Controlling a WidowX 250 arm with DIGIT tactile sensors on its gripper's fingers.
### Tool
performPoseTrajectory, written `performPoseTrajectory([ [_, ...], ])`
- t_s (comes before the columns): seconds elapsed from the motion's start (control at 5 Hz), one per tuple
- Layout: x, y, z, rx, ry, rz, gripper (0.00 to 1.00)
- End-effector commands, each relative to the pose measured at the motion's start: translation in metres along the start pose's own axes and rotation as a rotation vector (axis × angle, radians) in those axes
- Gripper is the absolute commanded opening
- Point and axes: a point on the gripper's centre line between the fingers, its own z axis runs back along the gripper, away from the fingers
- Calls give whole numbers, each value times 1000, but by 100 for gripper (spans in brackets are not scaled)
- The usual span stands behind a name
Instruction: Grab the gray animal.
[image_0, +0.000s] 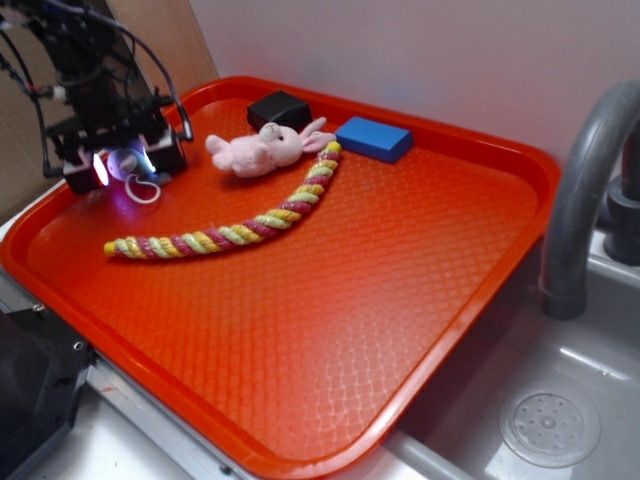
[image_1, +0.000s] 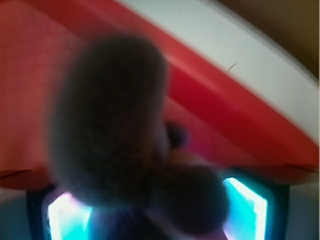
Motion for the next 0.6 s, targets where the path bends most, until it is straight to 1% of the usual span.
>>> performPoseTrajectory([
  [0.0,-8,0,-5,0,-25,-96,52],
  [0.2,-16,-6,36,40,-22,-154,0],
  [0.4,-31,-12,88,1,-10,-246,0],
])
